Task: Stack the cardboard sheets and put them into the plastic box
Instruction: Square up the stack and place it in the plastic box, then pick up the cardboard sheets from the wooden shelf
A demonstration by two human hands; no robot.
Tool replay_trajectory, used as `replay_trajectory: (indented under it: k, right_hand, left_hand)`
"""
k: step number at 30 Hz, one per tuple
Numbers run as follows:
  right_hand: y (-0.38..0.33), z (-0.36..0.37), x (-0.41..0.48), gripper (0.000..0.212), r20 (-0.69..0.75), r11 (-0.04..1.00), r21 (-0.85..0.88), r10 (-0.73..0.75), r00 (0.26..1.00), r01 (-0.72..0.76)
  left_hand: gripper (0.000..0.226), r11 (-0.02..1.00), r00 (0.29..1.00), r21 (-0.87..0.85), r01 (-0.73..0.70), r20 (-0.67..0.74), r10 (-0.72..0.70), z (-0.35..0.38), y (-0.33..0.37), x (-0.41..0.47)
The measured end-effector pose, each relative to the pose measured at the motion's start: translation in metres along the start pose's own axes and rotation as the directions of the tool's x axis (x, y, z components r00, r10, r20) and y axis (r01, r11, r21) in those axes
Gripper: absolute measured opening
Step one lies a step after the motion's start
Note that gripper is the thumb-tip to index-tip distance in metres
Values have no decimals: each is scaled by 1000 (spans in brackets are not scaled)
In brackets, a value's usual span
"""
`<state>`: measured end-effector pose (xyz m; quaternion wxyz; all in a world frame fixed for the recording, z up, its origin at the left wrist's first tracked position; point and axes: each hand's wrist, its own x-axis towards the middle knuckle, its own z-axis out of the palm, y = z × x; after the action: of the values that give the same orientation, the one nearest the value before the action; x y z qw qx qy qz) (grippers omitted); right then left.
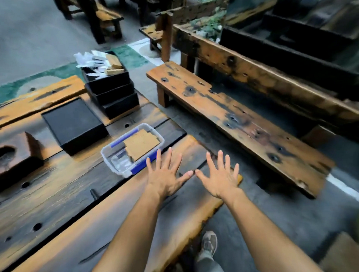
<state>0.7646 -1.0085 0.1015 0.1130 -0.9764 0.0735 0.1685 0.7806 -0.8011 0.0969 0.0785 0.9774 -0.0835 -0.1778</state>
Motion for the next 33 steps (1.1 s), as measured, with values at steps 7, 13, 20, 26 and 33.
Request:
replay_trajectory:
  k: [7,13,20,26,33]
  right_hand:
    - [71,9,-49,96,-55,972,144,193,980,-183]
    - [132,24,-95,96,-37,930,198,324,945,-311]
    - [209,33,-154,91,-14,858,278,453,892,-431]
    - [279,40,-208,96,-10,781,334,563,826,-528]
    - [344,52,-266,97,11,658,389,696,718,-644]
  left_hand:
    - [104,985,987,72,-155,56,151,28,67,-6]
    - [109,948,948,119,-295,160,275,51,135,-21]
    - [95,896,902,172,-409,222,370,86,222,-53]
    - [100,833,844,212,-510,311,437,113,298,-75]
    - [106,717,742,238,-655,379,552,138,383,-98]
